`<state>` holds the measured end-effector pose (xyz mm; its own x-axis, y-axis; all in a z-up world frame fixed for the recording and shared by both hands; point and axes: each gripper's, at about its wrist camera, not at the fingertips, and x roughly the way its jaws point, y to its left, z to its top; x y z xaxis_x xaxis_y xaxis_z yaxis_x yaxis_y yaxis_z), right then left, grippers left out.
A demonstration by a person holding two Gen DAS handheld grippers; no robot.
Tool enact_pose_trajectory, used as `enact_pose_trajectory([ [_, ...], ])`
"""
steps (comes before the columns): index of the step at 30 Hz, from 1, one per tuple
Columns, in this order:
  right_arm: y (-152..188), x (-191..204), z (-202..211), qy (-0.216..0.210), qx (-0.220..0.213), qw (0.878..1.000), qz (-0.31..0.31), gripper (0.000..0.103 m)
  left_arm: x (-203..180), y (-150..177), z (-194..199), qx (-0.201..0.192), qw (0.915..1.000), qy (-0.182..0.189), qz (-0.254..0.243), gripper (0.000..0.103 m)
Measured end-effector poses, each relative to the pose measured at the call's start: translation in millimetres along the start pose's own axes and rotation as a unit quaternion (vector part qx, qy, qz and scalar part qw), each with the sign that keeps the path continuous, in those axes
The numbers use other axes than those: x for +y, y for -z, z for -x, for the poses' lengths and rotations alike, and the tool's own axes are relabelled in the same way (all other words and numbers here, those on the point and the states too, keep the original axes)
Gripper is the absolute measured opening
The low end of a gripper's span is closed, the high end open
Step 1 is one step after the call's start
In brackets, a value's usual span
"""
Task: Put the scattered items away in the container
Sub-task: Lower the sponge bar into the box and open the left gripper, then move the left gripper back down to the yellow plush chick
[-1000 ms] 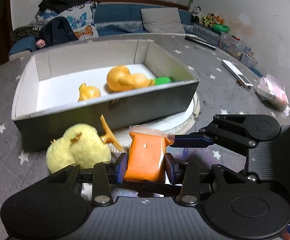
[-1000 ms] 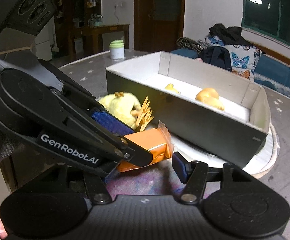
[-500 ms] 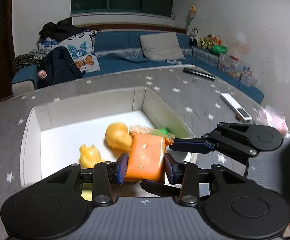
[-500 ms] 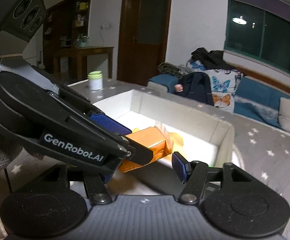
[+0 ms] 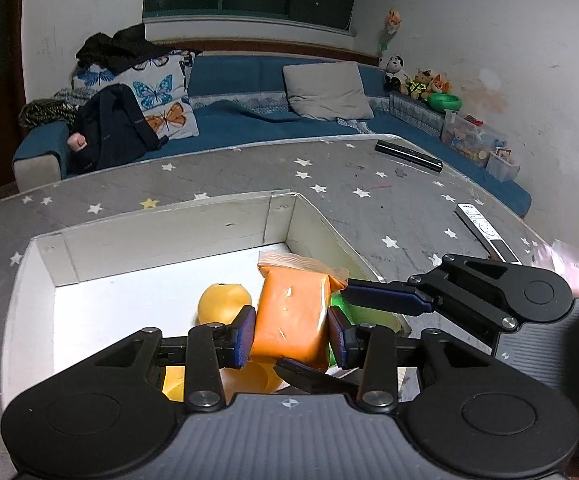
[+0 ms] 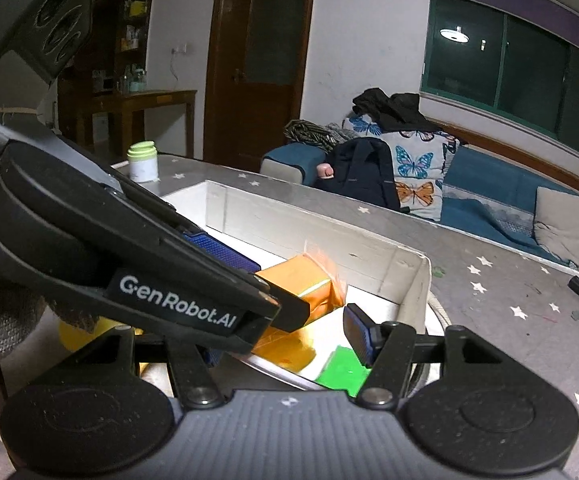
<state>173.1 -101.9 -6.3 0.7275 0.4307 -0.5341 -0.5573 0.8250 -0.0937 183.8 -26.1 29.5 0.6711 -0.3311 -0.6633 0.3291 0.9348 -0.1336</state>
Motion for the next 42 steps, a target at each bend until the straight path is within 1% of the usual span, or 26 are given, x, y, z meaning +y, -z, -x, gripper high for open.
enact_pose_trajectory([
  [5, 4.8, -5.4, -6.3, 0.004, 0.008, 1.000, -0.002, 0.060, 2.1, 0.5, -8.0, 0.008, 0.9999, 0.003, 0.011, 0.042],
  [9, 7.1, -7.4, -7.5, 0.011, 0.009, 1.000, -0.006, 0.061, 4.4, 0.7, -7.1, 0.005, 0.9998, 0.000, 0.018, 0.043],
  [16, 9.2, -11.8, -6.4, 0.023, 0.009, 1.000, -0.013, 0.061, 8.4, 1.5, 1.0, -0.001, 0.9996, -0.007, 0.029, 0.042],
  [24, 11.6, -12.8, 4.4, 0.031, 0.003, 0.999, -0.019, 0.061, 10.1, 5.2, 17.0, -0.015, 0.9993, -0.010, 0.034, 0.042],
  [31, 13.2, -3.6, 14.8, 0.025, -0.002, 0.999, -0.021, 0.062, 12.0, 15.7, 35.1, -0.022, 0.9987, -0.016, 0.044, 0.042],
  [35, 14.4, 4.2, 20.7, 0.018, -0.007, 0.999, -0.028, 0.063, 13.1, 25.4, 45.5, -0.022, 0.9983, -0.026, 0.047, 0.042],
  [37, 15.6, 8.7, 23.3, 0.013, -0.007, 0.999, -0.028, 0.065, 14.1, 30.8, 50.1, -0.022, 0.9981, -0.031, 0.049, 0.042],
  [38, 16.6, 11.5, 24.8, 0.011, -0.008, 1.000, -0.028, 0.069, 15.1, 34.0, 52.9, -0.023, 0.9979, -0.033, 0.051, 0.042],
  [42, 19.0, 19.6, 30.0, 0.004, -0.010, 0.999, -0.031, 0.069, 20.6, 45.6, 62.8, -0.022, 0.9969, -0.042, 0.064, 0.042],
])
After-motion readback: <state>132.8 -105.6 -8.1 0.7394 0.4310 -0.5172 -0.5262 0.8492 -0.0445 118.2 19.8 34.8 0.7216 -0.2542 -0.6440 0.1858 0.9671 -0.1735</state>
